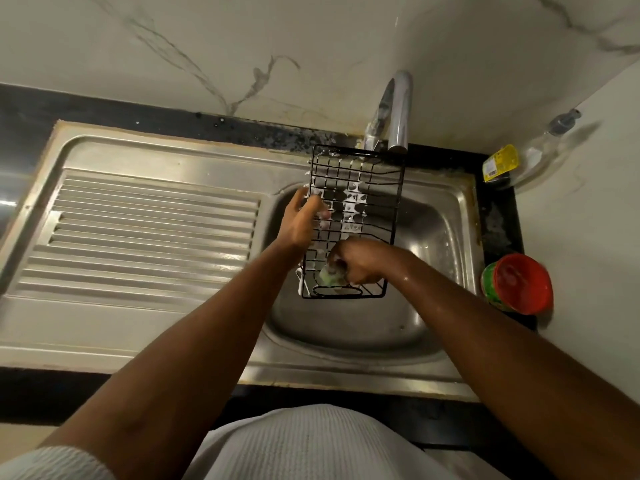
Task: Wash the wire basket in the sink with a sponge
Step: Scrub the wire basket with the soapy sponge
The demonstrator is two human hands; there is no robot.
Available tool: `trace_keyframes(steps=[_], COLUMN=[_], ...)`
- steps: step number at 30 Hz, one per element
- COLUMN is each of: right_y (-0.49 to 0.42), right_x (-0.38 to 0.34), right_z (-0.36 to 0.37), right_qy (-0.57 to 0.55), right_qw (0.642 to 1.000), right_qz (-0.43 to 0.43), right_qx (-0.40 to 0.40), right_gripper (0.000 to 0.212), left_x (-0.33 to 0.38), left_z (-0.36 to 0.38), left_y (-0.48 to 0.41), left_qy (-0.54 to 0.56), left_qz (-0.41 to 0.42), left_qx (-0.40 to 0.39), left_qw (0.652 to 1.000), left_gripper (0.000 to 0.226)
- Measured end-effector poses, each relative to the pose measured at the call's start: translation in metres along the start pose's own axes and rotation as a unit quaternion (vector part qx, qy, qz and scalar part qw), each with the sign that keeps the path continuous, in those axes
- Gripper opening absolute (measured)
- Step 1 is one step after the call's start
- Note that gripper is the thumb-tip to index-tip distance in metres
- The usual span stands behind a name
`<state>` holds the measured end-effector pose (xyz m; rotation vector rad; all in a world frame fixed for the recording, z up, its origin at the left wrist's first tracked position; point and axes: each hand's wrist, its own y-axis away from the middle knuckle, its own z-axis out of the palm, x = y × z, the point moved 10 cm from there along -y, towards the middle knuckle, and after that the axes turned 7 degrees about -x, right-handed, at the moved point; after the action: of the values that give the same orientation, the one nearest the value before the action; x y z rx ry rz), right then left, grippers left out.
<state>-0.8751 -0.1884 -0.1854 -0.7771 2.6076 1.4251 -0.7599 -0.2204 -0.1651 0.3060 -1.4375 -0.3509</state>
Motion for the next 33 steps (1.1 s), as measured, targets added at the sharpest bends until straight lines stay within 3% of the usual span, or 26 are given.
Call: trace_keyframes(steps=[1,4,8,11,14,18,20,23,26,30,31,33], right_y=[0.003,0.012,-0.002,-0.007,0.000,0.010,0.006,-0.006,-0.013,-0.011,-0.007,0.009], right_x=[0.006,0.016,-0.001,-0.008,-0.005,0.008,0.008,0.003,-0.011,-0.011,-0.009,-0.002], right_z=[-0.011,-0.033,0.011,0.033,0.033,0.034,0.020,0.001,0.019,0.037,0.038,0.039], right_qy=[0.028,0.113,0.212,0.257,0.234,0.107,0.084,0.136,0.205,0.259,0.242,0.163], right_qw=[0.999,0.985,0.976,0.964,0.967,0.965,0.978,0.989,0.978,0.957,0.953,0.946], right_qz=[0.018,0.070,0.046,0.016,0.019,0.054,0.053,0.050,0.042,0.058,0.065,0.084], right_qx=[0.028,0.108,-0.010,-0.069,-0.103,-0.235,-0.183,-0.026,0.011,-0.117,-0.169,-0.266], right_gripper=[0.032,0.021,0.025,0.035,0.046,0.042,0.040,0.047,0.042,0.038,0.037,0.015], left_x=[-0.001,-0.006,-0.006,-0.005,-0.004,0.000,0.006,0.010,0.014,-0.004,-0.010,-0.012], left_z=[-0.001,0.000,0.001,0.008,0.013,0.009,0.007,0.008,0.004,0.002,0.003,0.004], left_y=[0.000,-0.003,-0.005,-0.007,-0.010,-0.010,-0.013,-0.017,-0.016,-0.016,-0.016,-0.020], left_qy=[0.002,-0.026,-0.052,-0.081,-0.100,-0.108,-0.097,-0.106,-0.118,-0.076,-0.076,-0.125], left_qz=[0.003,0.009,0.012,0.014,0.016,0.023,0.031,0.026,0.030,-0.013,-0.018,-0.014], left_qx=[0.002,-0.010,-0.021,-0.030,-0.046,-0.038,-0.030,-0.038,-0.039,-0.035,-0.038,-0.039], left_qw=[1.000,1.000,0.998,0.996,0.994,0.993,0.994,0.993,0.992,0.996,0.996,0.991], left_gripper=[0.037,0.082,0.088,0.072,0.068,0.063,0.063,0.072,0.072,0.076,0.079,0.079])
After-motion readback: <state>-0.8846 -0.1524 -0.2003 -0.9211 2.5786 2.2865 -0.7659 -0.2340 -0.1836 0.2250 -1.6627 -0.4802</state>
